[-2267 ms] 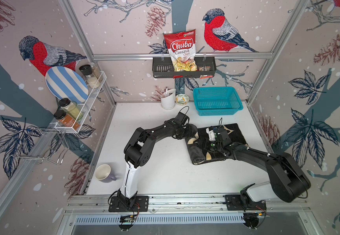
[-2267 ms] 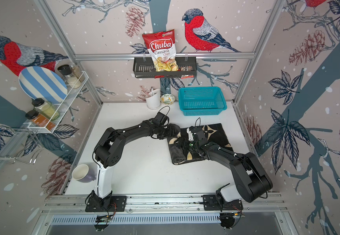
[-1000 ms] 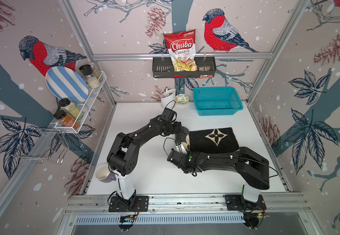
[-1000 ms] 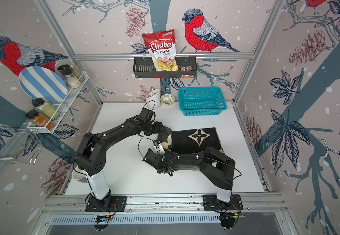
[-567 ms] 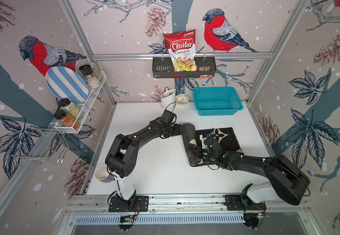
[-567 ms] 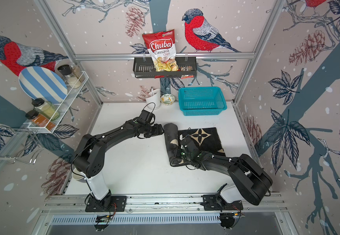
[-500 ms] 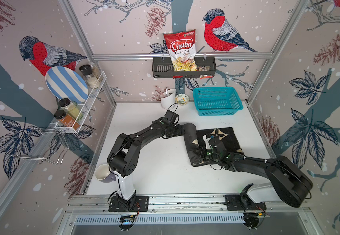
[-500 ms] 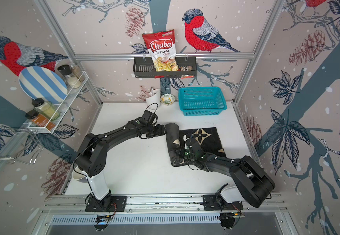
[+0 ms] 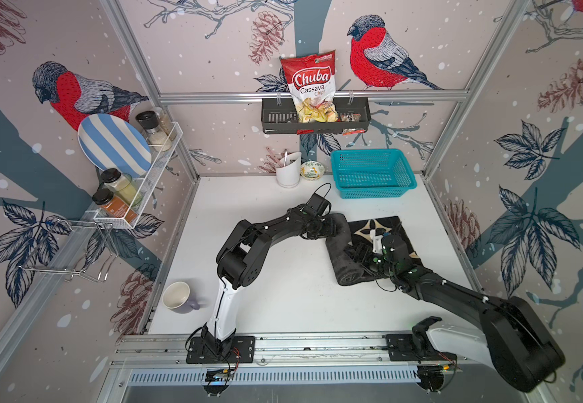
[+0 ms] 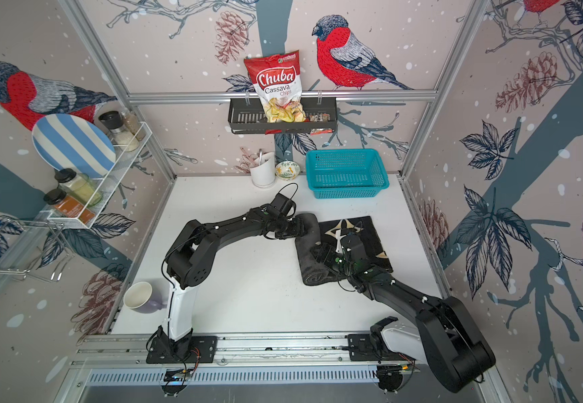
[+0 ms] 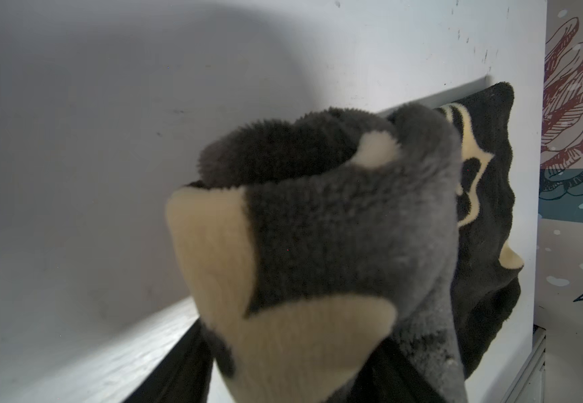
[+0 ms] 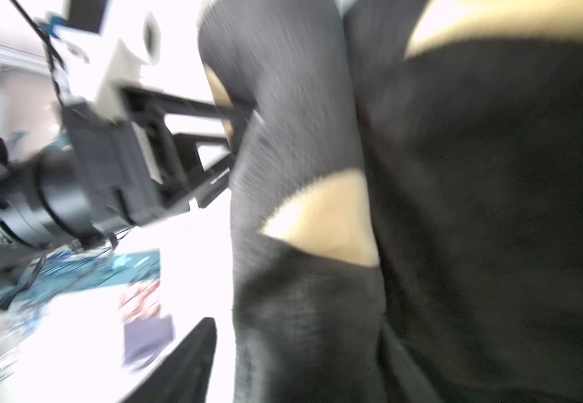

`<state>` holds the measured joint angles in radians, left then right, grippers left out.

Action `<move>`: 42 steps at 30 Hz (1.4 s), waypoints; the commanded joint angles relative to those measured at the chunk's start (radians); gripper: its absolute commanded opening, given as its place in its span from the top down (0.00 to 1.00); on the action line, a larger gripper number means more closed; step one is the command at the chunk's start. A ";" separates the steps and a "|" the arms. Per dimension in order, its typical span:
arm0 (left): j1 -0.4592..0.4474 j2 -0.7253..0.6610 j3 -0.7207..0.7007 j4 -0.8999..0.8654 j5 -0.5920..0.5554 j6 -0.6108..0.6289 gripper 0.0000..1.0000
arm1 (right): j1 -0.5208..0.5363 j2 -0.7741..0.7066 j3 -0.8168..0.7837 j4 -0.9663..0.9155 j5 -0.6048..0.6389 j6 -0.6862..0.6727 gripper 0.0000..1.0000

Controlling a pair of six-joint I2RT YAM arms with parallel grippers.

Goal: Roll up the pillowcase
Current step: Roll the pillowcase at the center of the board.

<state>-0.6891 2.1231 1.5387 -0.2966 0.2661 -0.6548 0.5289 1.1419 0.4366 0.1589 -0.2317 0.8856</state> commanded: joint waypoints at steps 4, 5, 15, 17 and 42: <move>-0.010 0.017 0.008 -0.064 -0.022 0.017 0.34 | 0.268 0.005 0.215 -0.506 0.685 -0.115 0.10; -0.010 0.019 0.010 -0.066 -0.024 0.019 0.34 | 0.316 0.051 0.257 -0.547 0.743 -0.113 0.10; -0.010 0.023 0.013 -0.075 -0.026 0.021 0.34 | 0.593 0.625 0.566 -0.804 1.048 -0.054 0.11; -0.007 0.016 0.011 -0.076 -0.029 0.020 0.34 | 0.594 0.696 0.585 -0.822 1.047 -0.037 0.32; 0.296 -0.402 -0.313 -0.061 -0.067 0.121 0.22 | 0.423 0.462 0.351 -0.017 0.137 -0.133 1.00</move>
<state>-0.3962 1.7336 1.2350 -0.3759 0.1986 -0.5499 1.0222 1.6554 0.8791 -0.0536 0.1844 0.6910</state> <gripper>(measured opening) 0.781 0.171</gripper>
